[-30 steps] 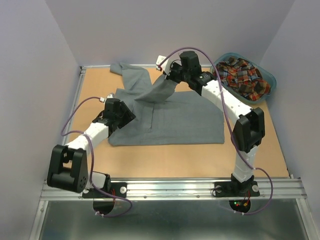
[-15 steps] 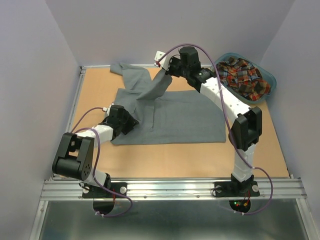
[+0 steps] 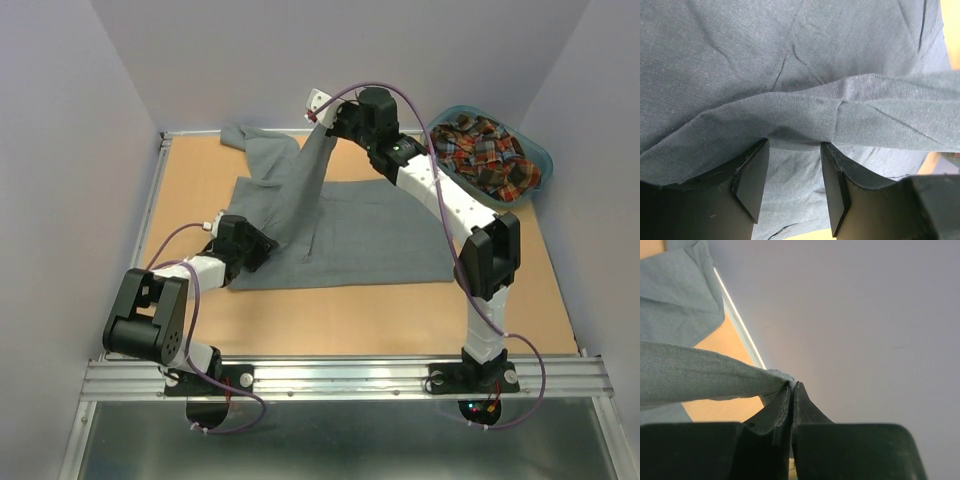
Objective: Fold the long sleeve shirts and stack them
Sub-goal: Fold the shirt
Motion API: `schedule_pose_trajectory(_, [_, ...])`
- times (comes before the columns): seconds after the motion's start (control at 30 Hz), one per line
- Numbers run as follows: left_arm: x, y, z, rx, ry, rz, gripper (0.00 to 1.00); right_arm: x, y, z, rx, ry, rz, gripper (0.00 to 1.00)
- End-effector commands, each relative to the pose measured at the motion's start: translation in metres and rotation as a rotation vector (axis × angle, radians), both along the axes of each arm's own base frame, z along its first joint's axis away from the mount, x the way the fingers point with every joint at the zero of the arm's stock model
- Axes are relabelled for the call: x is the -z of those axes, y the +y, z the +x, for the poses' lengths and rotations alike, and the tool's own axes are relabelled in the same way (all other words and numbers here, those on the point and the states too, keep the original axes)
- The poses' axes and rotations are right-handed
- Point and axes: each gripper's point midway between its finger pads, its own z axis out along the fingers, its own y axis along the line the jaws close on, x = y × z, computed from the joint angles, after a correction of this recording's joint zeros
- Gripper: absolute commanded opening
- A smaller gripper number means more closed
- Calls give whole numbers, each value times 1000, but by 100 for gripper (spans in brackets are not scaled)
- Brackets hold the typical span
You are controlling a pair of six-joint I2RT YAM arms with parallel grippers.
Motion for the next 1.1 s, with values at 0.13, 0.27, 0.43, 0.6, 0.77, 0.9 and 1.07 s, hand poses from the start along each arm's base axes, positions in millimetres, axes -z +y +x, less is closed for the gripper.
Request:
schedule_pose_trajectory(0.13, [28, 10, -37, -46, 139, 3, 58, -60, -10, -19, 29, -144, 121, 3])
schedule_pose_trajectory(0.27, [25, 9, -37, -74, 138, -24, 58, -60, -15, -34, 13, -151, 119, 4])
schedule_pose_trajectory(0.43, [19, 9, -33, -110, 128, -57, 58, -56, -27, -64, -7, -150, 117, 5])
schedule_pose_trajectory(0.6, [15, 8, -31, -142, 130, -93, 57, -51, -33, -101, -79, -139, 118, 7])
schedule_pose_trajectory(0.77, [9, 8, -30, -187, 119, -140, 58, -36, -41, -138, -128, -102, 135, 10])
schedule_pose_trajectory(0.9, [1, 11, -28, -243, 97, -174, 58, -5, -55, -169, -145, -38, 147, 10])
schedule_pose_trajectory(1.07, [-9, 15, -27, -309, 70, -220, 58, 52, -75, -216, -166, 92, 191, 11])
